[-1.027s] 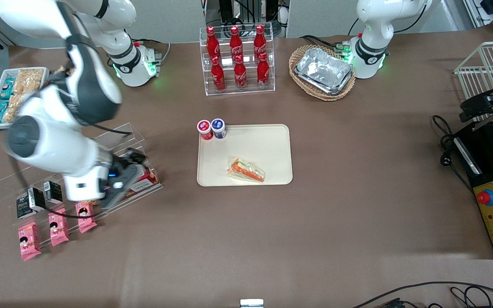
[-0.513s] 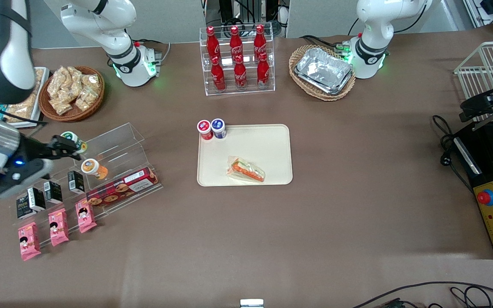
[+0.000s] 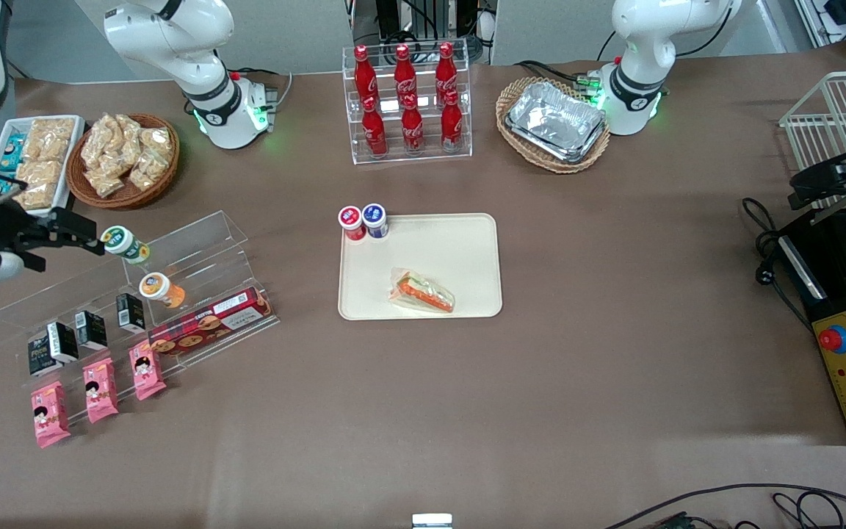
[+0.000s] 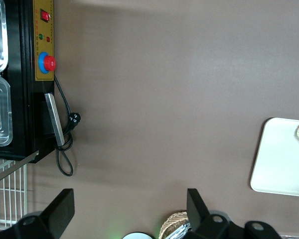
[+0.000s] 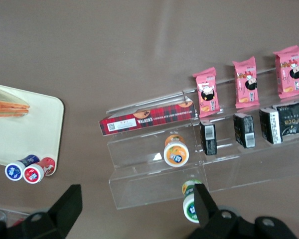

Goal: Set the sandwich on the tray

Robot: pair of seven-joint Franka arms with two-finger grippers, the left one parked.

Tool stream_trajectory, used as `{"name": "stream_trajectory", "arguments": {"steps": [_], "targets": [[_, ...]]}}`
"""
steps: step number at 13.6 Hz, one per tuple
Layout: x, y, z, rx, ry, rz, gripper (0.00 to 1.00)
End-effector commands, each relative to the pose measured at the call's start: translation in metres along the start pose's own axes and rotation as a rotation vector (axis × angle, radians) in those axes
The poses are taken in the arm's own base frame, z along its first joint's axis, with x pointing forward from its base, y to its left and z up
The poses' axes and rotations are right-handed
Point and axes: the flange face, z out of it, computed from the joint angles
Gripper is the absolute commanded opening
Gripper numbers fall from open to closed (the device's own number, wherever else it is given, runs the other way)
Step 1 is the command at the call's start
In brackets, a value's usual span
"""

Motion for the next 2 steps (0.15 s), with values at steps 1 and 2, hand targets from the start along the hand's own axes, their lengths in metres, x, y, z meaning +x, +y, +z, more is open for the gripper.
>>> {"name": "stream_trajectory", "arguments": {"steps": [1,2], "targets": [[-0.0112,0.0171,-0.0065,0.004,-0.008,0.052,1.0],[-0.011,0.0164,-0.0079,0.002,-0.005,0.052,1.0]]}}
